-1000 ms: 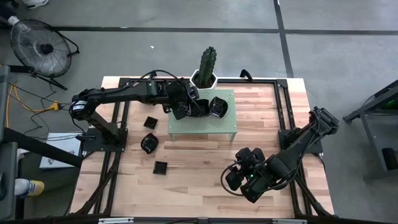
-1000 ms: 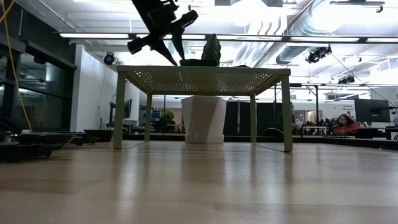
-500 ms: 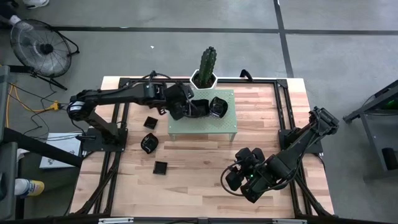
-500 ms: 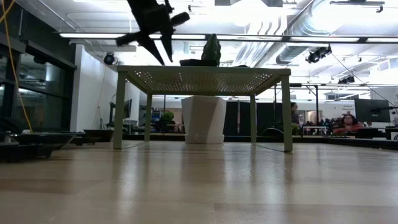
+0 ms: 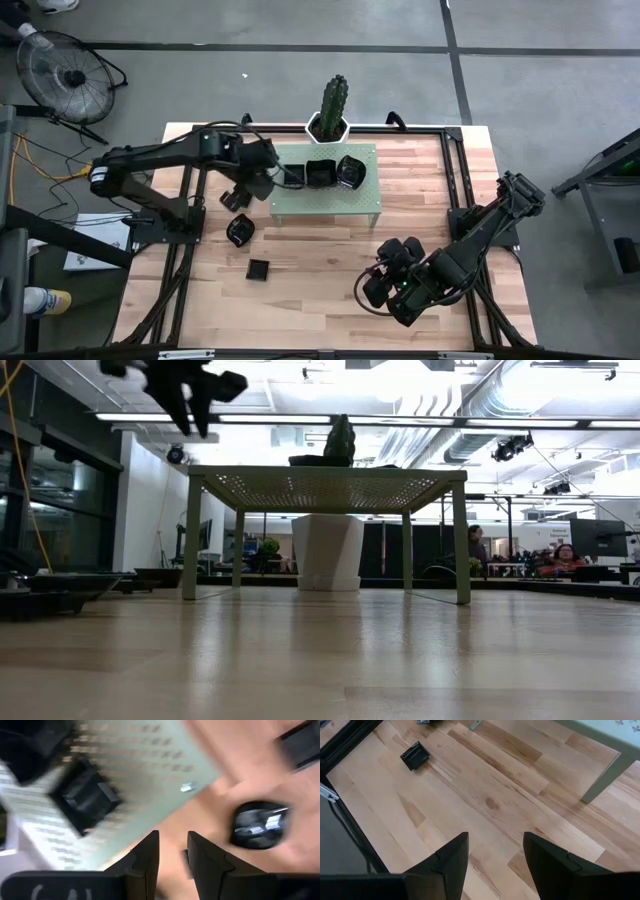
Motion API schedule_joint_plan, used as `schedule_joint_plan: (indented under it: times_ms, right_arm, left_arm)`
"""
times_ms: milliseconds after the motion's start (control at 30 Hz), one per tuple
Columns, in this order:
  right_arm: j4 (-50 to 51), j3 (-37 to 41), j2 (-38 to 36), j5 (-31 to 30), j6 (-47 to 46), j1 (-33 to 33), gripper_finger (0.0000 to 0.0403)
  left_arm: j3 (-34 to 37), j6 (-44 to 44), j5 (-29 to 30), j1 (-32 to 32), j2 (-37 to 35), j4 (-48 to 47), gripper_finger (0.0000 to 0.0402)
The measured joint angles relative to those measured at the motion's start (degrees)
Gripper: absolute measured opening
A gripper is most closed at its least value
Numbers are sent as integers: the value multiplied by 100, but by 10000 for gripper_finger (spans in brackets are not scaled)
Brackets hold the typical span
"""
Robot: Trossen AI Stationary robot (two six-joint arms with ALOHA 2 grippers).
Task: Pick & Place Mini shaped plates
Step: Stack the square plate on top of the square plates on the shelf
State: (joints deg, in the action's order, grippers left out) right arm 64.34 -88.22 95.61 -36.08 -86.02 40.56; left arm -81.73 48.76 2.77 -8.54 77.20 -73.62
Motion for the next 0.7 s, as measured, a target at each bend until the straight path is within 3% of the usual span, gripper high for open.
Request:
schedule_joint_plan:
  times_ms: [167,300,700]
  right_arm:
    - [1,1,0,-24,209,0,184]
    - [6,1,0,-36,283,0,184]
    - [-146,1,0,-27,676,7,184]
  left_arm:
    - [0,-644,-665,378,-239,-260,97]
    - [0,-1197,-734,981,-329,-285,97]
    - [9,-3833,490,3393,-209,-196,97]
